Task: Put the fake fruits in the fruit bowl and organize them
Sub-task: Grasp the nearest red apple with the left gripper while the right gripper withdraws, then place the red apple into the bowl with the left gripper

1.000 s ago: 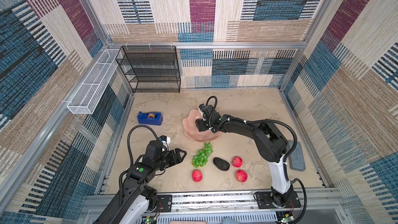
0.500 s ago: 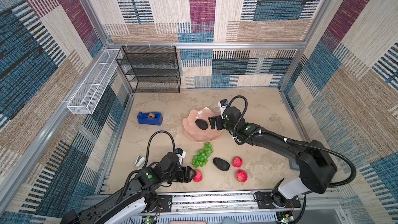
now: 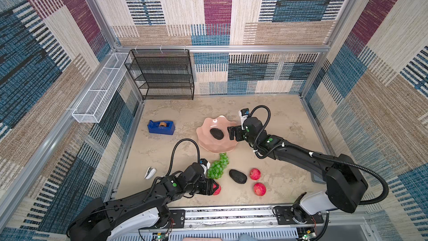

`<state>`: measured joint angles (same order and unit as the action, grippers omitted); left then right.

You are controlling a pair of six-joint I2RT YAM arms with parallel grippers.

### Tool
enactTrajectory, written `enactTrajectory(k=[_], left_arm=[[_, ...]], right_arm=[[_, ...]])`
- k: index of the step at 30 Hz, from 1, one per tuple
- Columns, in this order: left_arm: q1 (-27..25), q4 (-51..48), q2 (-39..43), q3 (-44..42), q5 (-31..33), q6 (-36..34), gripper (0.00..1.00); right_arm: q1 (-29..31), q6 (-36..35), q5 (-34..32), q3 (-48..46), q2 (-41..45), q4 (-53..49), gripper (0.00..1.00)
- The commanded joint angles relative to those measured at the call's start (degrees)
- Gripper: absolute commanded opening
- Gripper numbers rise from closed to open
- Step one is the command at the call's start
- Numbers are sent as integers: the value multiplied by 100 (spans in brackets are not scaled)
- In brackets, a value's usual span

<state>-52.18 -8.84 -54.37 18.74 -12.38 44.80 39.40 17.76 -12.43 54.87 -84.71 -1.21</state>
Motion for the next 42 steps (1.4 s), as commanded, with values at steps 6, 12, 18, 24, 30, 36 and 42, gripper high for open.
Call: enactTrajectory(k=[6,12,18,24,30,36,42], left_arm=[[-14,-180,297,-116,158,15,46],[-11,-1156,773,547,391,-249,43],[159,-2789,523,2304,1453,-1349,48],[1180,-2743,-1426,3836,1080,-2294,48],[1656,-2769,-3254,5075,1052,-2878,47],[1880,-3282,-4613,5984,1147,-2941,47],[1919,-3348,-5226,6173,1262,-2841,51]], right_arm=[[-2,48,-208,-113,61,238,100],[-29,57,-307,-168,154,271,100],[-46,36,-373,-268,361,105,100],[-46,177,-506,-506,717,-411,100],[-46,846,-453,-879,1283,-1493,100],[-30,1487,-331,-1162,1811,-2622,97],[194,2098,-263,-1419,2042,-3417,94]])
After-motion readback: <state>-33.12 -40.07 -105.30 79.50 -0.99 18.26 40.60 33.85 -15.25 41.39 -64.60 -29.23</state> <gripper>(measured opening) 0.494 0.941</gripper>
